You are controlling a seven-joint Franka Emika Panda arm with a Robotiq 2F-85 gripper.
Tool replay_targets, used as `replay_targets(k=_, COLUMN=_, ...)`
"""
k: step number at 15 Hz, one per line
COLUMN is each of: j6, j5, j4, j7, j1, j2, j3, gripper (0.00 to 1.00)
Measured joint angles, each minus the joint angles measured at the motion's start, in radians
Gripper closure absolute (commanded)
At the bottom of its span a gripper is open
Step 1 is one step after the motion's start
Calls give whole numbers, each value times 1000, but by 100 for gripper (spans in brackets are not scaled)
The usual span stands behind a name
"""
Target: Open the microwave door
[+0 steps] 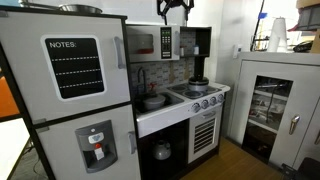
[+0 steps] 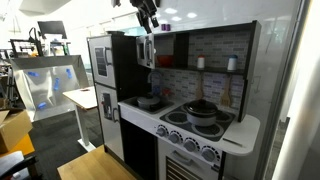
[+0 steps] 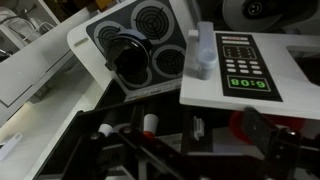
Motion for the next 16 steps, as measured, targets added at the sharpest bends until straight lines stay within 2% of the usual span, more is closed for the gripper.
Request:
replay_targets(k=8, j6=1, j5=0, j4=-131, j7=29, j1=20, j2=-112, j3=45, gripper=0)
replay_targets(k=16, j6=46, j5=-1, j4=-111, j7=39, j1=-28, j2=-120, j3=19, gripper=0)
